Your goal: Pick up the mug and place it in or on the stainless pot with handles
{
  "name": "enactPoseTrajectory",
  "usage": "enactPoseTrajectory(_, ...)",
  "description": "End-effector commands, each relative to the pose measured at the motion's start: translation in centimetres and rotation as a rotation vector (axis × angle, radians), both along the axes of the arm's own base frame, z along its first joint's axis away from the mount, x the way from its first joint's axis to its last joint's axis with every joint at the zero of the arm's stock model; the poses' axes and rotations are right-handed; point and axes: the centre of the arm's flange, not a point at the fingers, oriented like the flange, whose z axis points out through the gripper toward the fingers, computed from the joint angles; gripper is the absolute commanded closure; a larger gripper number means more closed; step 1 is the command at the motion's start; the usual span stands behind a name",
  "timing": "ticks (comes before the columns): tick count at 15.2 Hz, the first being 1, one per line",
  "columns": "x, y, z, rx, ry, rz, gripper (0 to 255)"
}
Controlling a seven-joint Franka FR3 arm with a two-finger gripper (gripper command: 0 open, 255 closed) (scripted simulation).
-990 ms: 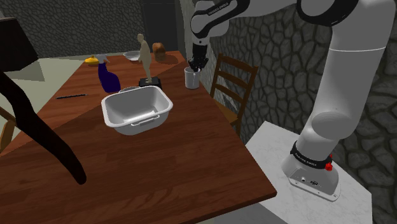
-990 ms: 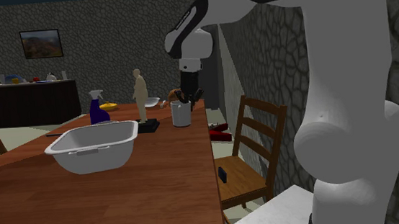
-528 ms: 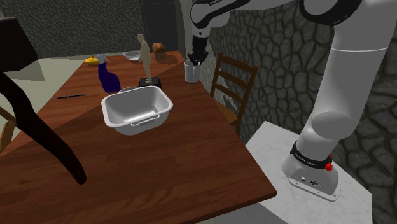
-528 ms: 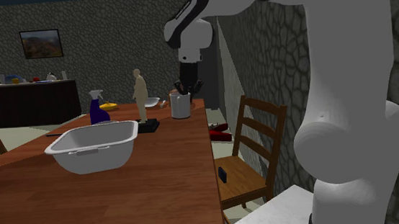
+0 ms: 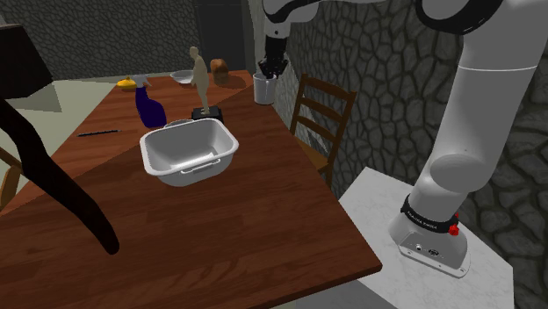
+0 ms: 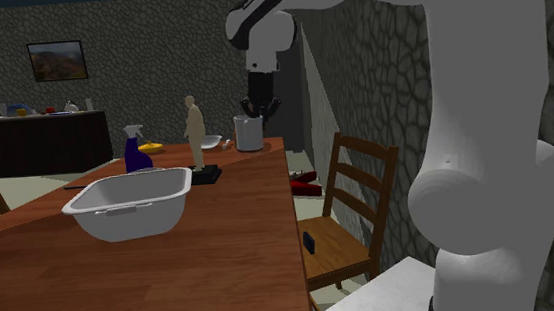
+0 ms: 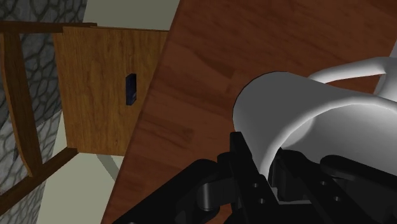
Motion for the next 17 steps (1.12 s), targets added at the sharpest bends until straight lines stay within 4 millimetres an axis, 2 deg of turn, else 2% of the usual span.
enactPoseTrajectory(1, -0.1, 0.0, 1.1, 0.0, 0.0, 0.0, 255)
enactPoseTrajectory(5, -0.1, 0.0, 3.0, 0.0, 0.0, 0.0, 255)
enactPoseTrajectory(17, 1.6, 15.7, 4.1, 0.0, 0.0, 0.0, 255)
